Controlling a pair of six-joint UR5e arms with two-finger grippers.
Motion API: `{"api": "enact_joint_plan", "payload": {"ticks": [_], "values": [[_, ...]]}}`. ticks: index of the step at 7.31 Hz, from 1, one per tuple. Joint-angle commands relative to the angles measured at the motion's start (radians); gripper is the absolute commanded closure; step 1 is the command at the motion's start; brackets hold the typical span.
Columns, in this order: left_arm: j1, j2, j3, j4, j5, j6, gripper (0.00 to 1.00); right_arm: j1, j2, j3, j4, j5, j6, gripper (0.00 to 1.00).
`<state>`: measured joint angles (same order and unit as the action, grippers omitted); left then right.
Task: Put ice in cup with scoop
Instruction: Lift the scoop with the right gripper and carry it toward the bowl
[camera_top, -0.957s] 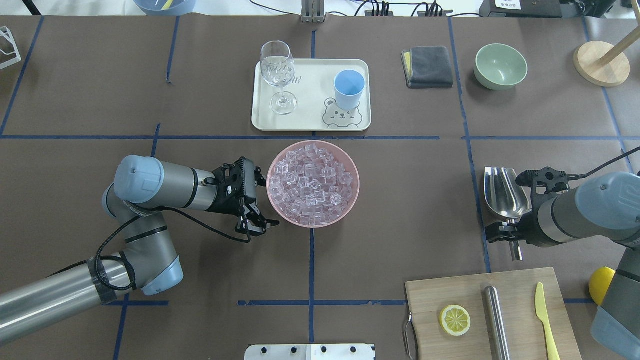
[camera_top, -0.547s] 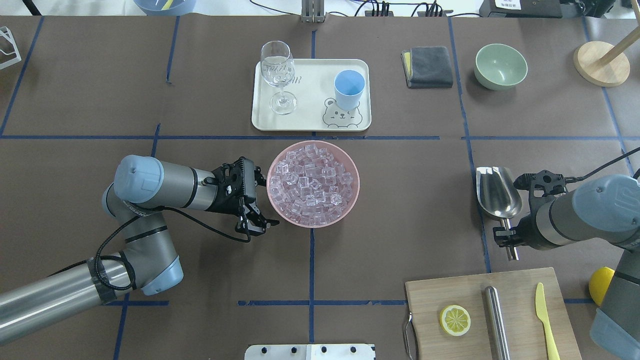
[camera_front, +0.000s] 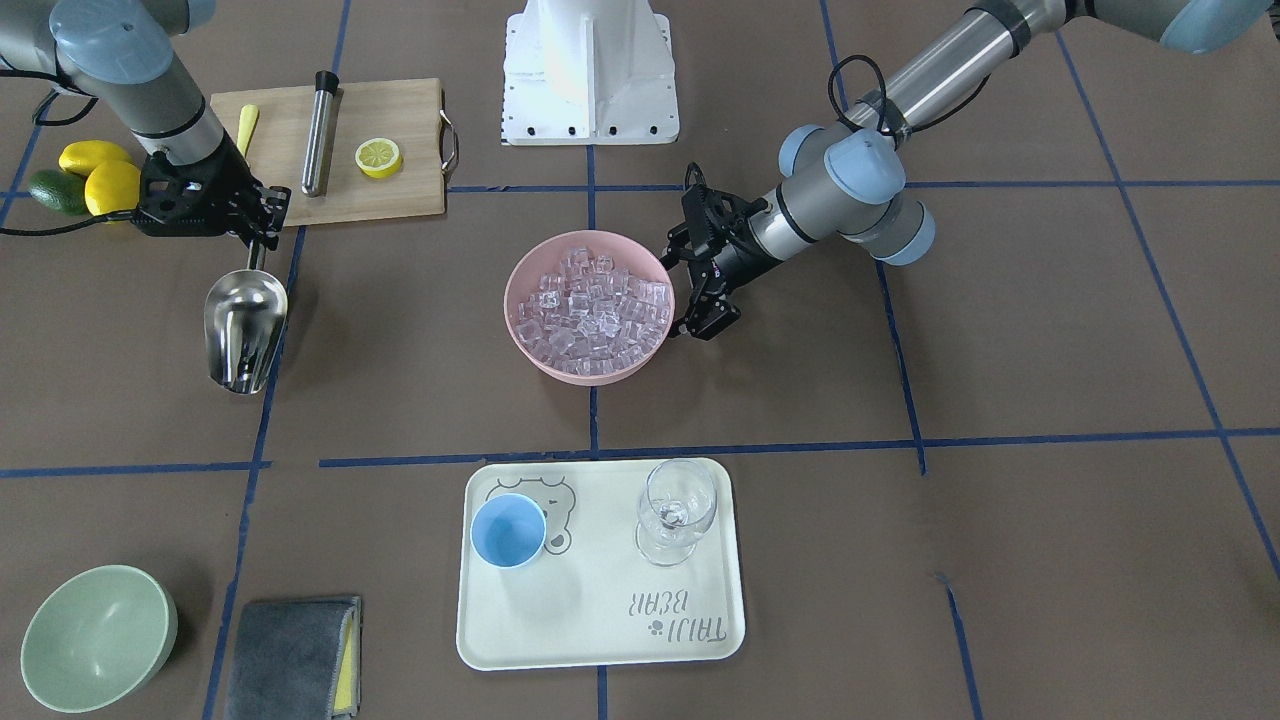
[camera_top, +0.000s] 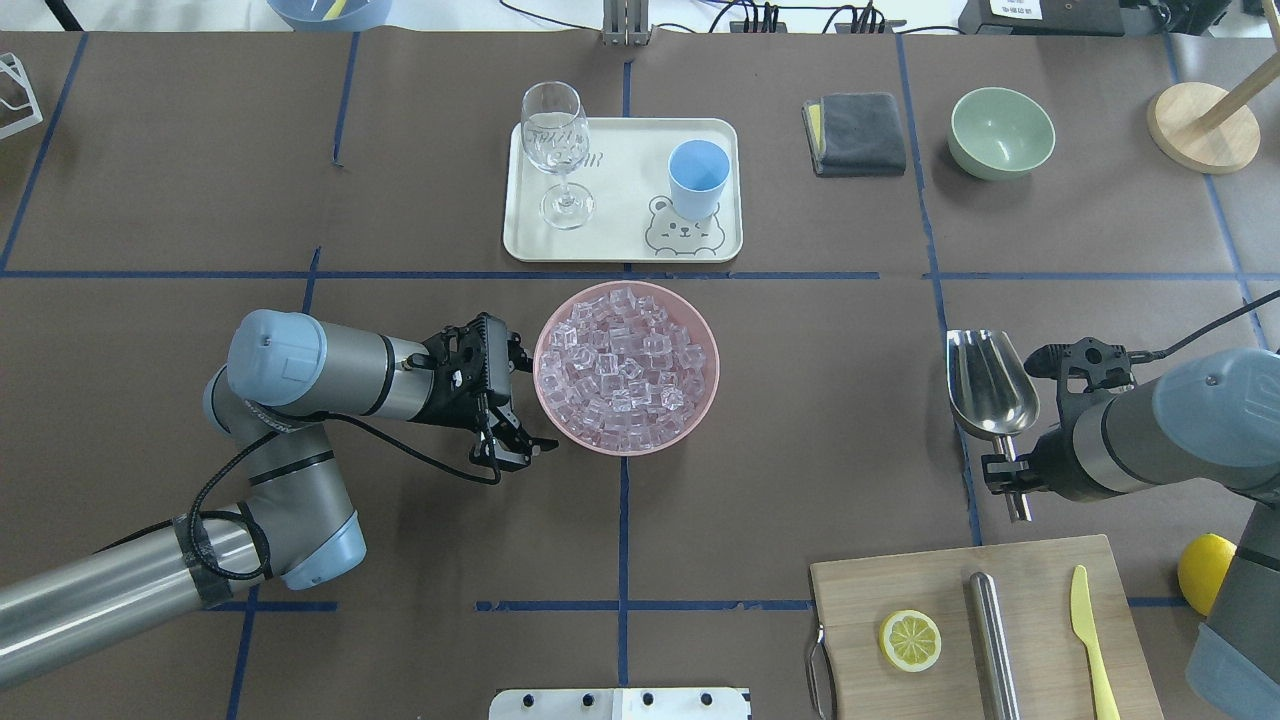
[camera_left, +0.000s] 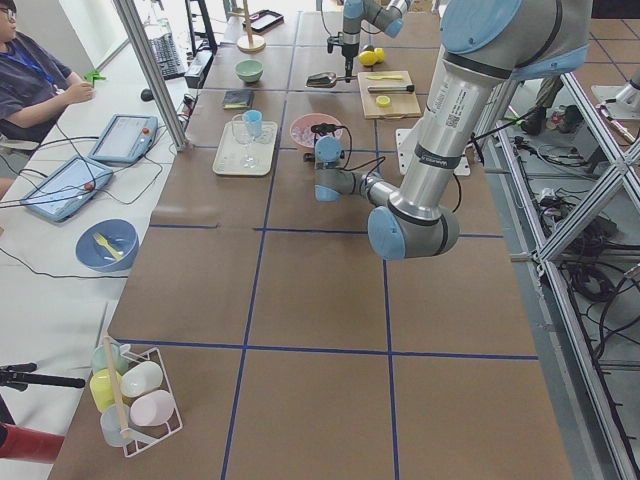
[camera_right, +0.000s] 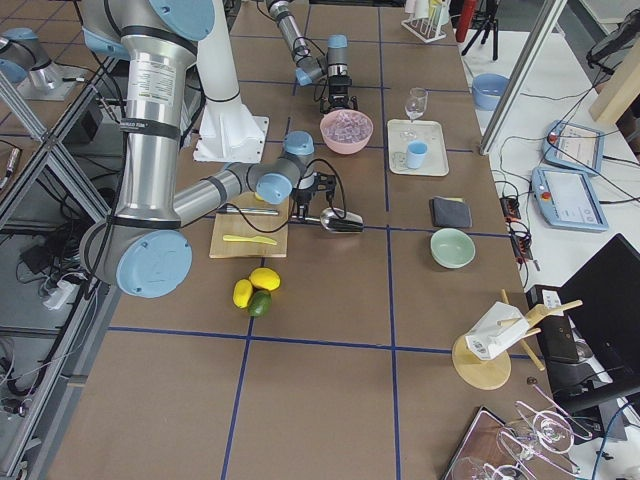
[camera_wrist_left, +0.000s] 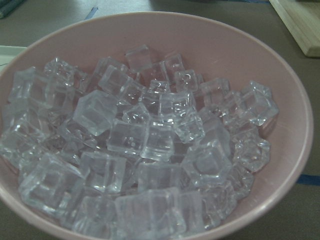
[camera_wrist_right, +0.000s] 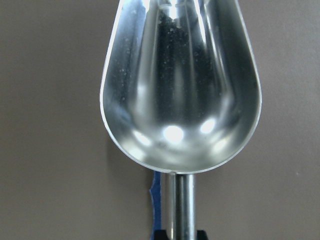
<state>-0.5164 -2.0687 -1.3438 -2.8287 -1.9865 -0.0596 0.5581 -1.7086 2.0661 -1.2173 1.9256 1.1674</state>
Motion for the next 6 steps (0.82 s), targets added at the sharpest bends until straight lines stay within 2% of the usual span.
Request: {"api": "enact_joint_plan", "payload": {"ticks": [1,5,6], "values": [[0.001,0.001,0.0,0.0,0.0,0.0,0.0,0.003,0.001,0.057,-0.004,-0.005,-0.187,1.0],[0.001,-0.001,0.0,0.0,0.0,0.0,0.0,0.123,0.072,0.08,-0.112,0.006,-0.893,1.0],[0.001,-0.001,0.0,0.0,0.0,0.0,0.0,0.156,0.133,0.1,-0.227,0.03,-1.013,1.0]]}}
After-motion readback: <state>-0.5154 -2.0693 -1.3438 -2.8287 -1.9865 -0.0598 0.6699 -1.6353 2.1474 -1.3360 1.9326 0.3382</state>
